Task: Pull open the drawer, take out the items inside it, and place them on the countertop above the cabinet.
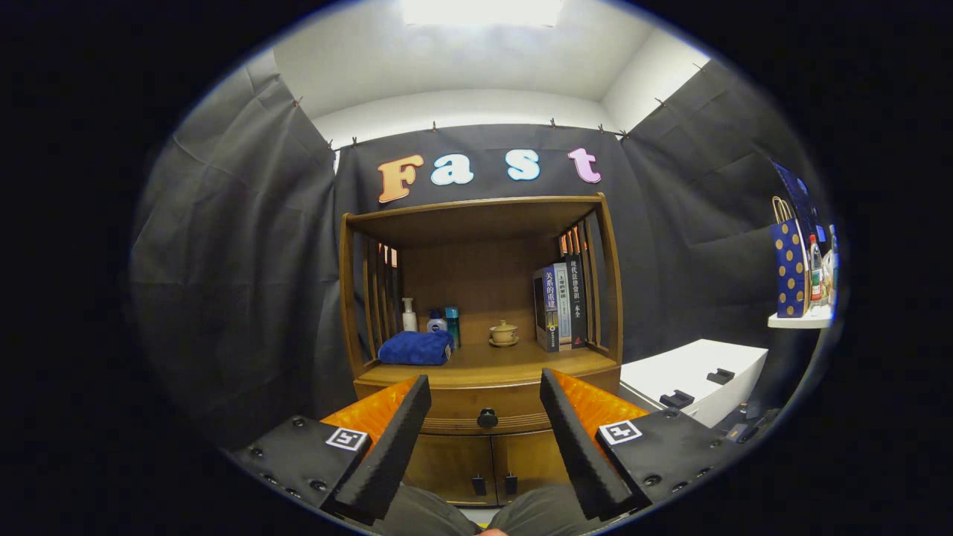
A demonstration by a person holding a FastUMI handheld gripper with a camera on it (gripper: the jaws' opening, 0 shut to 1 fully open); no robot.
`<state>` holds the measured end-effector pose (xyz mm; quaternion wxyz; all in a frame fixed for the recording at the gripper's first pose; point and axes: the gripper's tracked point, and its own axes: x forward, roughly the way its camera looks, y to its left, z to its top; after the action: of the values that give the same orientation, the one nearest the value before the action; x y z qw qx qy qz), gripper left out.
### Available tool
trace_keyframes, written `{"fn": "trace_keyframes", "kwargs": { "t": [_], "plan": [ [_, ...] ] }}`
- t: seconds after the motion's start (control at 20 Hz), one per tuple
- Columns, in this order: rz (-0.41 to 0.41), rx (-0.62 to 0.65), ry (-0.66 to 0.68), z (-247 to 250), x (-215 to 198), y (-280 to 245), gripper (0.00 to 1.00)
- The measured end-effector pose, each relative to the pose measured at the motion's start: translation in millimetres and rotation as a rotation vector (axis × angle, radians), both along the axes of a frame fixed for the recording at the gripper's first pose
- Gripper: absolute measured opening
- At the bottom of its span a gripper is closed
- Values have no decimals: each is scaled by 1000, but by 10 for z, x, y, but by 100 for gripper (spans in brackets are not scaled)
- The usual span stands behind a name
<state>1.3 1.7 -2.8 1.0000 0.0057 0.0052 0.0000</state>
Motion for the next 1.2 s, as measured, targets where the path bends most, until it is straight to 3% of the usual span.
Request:
{"fn": "trace_keyframes", "kwargs": {
  "t": [0.6, 0.9, 1.2],
  "plan": [
    [26, 46, -80, 193, 133, -35, 97],
    [14, 16, -88, 34, 1028, -94, 97],
    [16, -17, 2, -753, 1855, 2, 97]
  ]
}}
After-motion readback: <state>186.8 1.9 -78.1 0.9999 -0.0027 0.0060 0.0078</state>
